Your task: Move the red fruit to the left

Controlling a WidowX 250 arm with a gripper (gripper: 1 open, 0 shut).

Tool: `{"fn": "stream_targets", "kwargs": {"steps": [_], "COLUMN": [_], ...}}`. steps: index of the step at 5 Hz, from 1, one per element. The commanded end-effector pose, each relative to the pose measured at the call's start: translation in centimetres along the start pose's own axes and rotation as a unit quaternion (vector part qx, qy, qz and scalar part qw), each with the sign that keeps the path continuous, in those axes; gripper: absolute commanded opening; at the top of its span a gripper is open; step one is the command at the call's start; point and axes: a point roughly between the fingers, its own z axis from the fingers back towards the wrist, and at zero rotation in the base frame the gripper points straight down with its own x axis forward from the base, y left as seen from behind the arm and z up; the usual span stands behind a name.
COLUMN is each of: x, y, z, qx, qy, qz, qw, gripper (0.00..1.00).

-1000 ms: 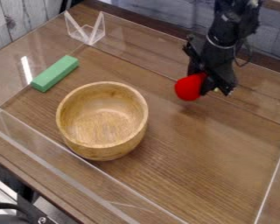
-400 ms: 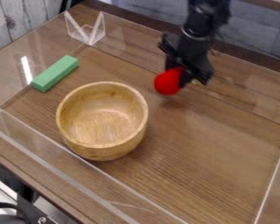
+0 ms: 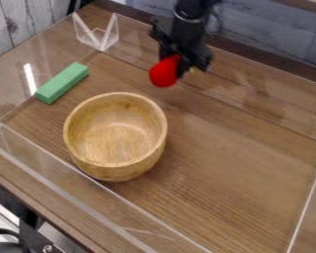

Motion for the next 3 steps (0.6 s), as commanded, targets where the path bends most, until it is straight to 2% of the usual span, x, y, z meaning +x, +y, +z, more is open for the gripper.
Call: {"fn": "stream_targets", "kwargs": {"steps": [1, 2, 3], "x": [2.0, 1.9, 1.9], "y": [2.3, 2.8, 2.8], "z": [2.6, 2.8, 0.9], "qx": [0.01, 0.01, 0.012], "qy": [-0.034, -0.029, -0.022], "qz": [0.034, 0.045, 0.064], "qw": [0.9988, 0.9985, 0.9976], "gripper": [0.0, 0.0, 0.0]}}
